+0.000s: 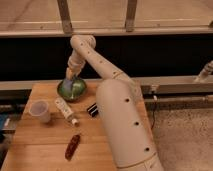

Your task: Place the white sponge in the ceramic bowl

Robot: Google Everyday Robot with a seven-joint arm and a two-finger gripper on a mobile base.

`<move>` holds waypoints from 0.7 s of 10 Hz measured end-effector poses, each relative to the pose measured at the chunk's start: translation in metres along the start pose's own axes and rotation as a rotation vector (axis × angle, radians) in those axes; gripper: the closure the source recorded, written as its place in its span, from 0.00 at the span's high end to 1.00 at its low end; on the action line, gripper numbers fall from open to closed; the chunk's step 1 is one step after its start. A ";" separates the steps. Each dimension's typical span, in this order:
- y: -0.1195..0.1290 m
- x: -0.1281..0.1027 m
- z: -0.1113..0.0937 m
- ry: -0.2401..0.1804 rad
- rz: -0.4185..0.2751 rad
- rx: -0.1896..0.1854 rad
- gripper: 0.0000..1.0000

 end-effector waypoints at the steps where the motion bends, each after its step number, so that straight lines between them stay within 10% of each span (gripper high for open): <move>1: 0.000 0.000 0.000 0.000 0.000 0.000 0.15; 7: 0.000 0.000 0.000 0.000 0.000 0.000 0.74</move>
